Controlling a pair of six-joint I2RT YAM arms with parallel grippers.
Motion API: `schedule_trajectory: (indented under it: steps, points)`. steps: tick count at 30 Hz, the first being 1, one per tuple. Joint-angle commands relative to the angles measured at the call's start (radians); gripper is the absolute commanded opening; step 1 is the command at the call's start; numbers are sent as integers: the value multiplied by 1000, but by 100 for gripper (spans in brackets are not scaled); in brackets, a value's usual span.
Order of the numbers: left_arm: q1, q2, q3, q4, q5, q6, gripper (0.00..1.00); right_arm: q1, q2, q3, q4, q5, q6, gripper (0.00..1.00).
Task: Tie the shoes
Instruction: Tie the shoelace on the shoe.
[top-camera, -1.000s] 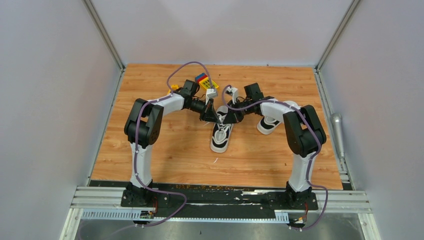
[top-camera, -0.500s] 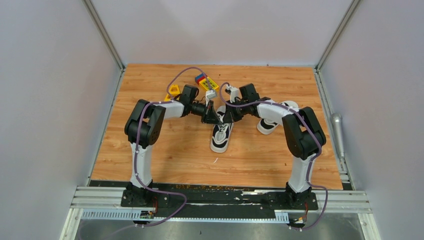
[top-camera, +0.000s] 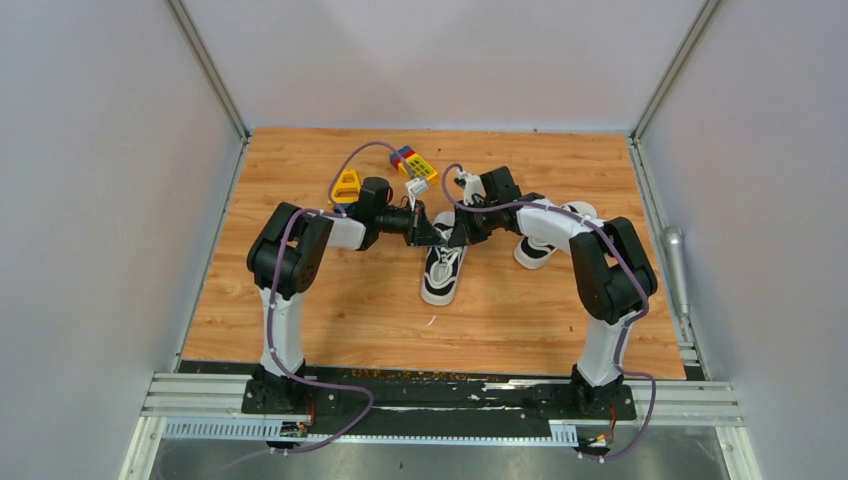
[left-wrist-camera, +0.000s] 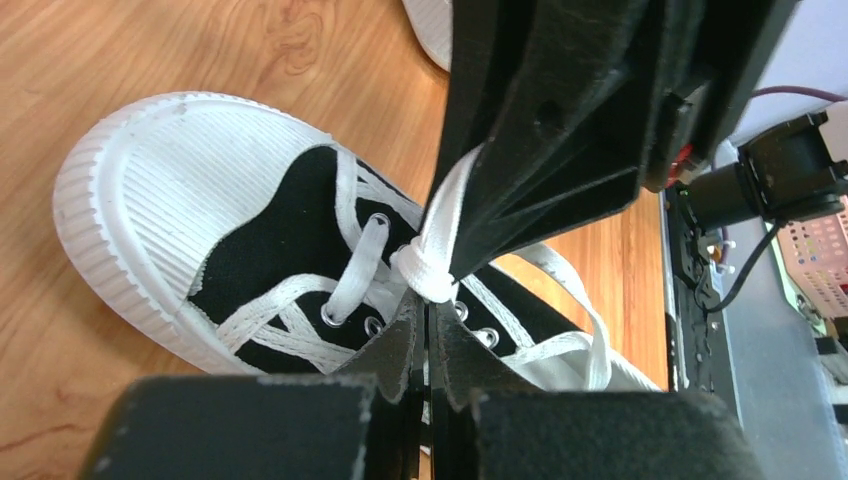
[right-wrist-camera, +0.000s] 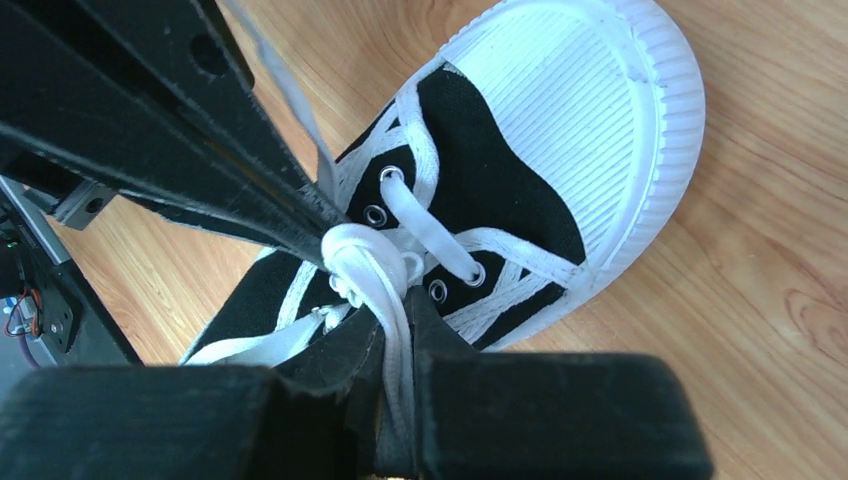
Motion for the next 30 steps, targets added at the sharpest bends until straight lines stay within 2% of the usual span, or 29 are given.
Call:
schedule_trajectory:
  steps: [1,8,13,18,25,28,30]
  points:
    - [-3,-49,-15,89,-118,-64,0,8,-76,11,-35,17,7,10]
    - [-4,-29,-6,103,-140,-89,0,21,-91,13,-68,-16,-34,24]
    - [-4,-20,2,110,-135,-98,0,19,-95,17,-98,-37,-59,39]
    - [-4,-22,-5,98,-112,-77,0,-45,-105,36,-135,-163,-110,43]
    - [-4,-20,-1,98,-87,-49,0,-196,-108,68,-199,-547,-330,45]
    - [-4,-14,6,108,-68,-41,0,-206,-64,107,-231,-517,-373,44]
    - [-4,-13,5,120,-54,-41,0,-198,-20,143,-227,-419,-354,42]
